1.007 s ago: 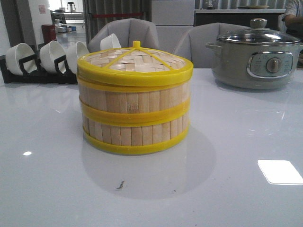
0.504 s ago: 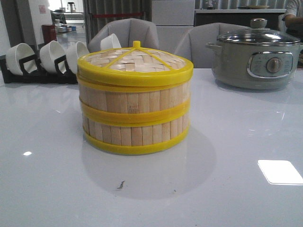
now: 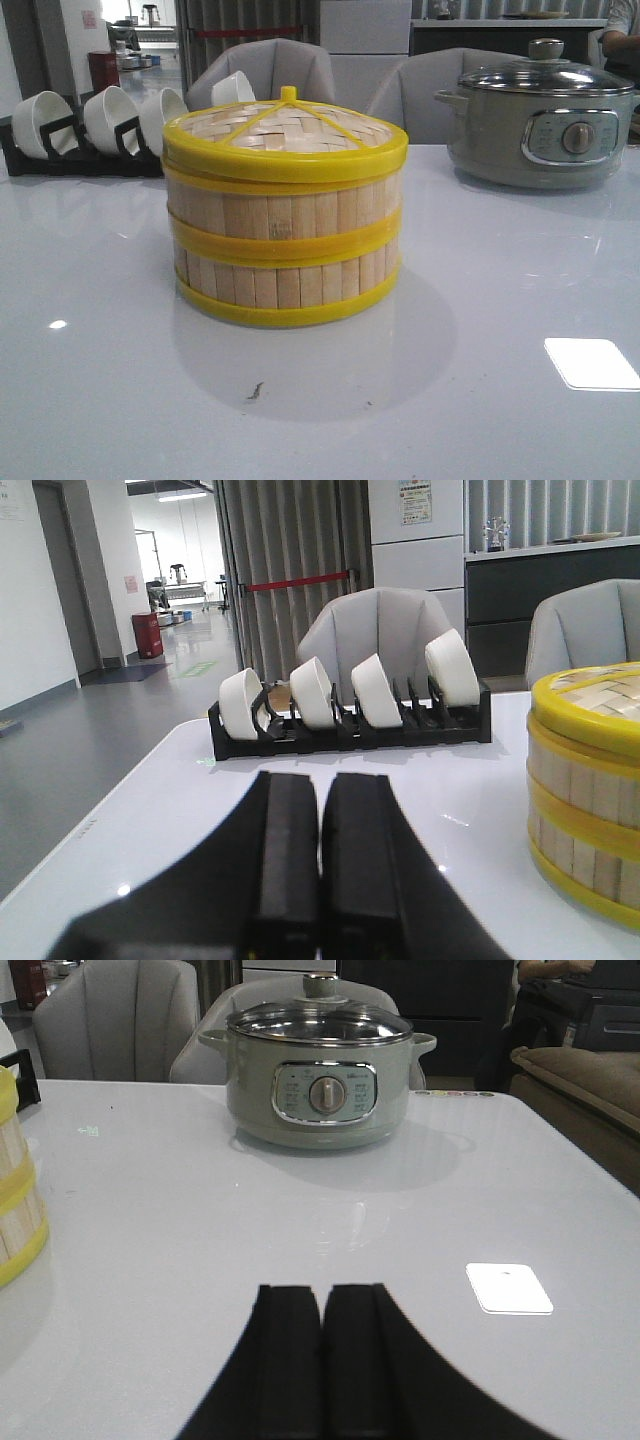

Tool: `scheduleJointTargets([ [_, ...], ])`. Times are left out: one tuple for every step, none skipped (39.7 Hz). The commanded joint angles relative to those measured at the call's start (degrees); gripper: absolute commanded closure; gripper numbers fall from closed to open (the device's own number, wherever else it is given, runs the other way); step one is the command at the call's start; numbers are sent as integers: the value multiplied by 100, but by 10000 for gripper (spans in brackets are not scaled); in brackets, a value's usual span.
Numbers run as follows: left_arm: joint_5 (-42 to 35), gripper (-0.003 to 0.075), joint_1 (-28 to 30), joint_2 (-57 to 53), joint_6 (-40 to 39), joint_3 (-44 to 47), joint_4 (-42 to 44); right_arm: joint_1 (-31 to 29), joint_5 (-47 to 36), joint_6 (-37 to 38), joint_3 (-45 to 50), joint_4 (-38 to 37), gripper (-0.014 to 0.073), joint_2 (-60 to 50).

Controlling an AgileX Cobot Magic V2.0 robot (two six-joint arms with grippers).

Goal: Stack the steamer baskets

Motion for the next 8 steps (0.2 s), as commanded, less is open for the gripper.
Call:
scheduleJointTargets([
  [-509, 634, 8, -68, -7, 9, -13, 10, -461, -44, -84, -60, 564, -119],
  [-509, 634, 8, -68, -7, 9, -13, 10, -461, -44, -84, -60, 564, -119],
  [-509, 634, 8, -68, -7, 9, -13, 10, -461, -44, -84, -60, 564, -119],
  [-509, 634, 8, -68, -7, 9, -13, 10, -461, -44, -84, -60, 564, -119],
  [-509, 634, 8, -68, -7, 9, -13, 10, -461, -44, -84, -60, 564, -119],
  [-509, 634, 8, -68, -7, 9, -13, 10, -461, -44, -84, -60, 564, -119],
  [-509, 634, 8, -68, -7, 9, -13, 10, -461, -44, -84, -60, 564, -119],
  [-509, 634, 8, -68, -7, 9, -13, 10, -461, -44, -84, -60, 564, -119],
])
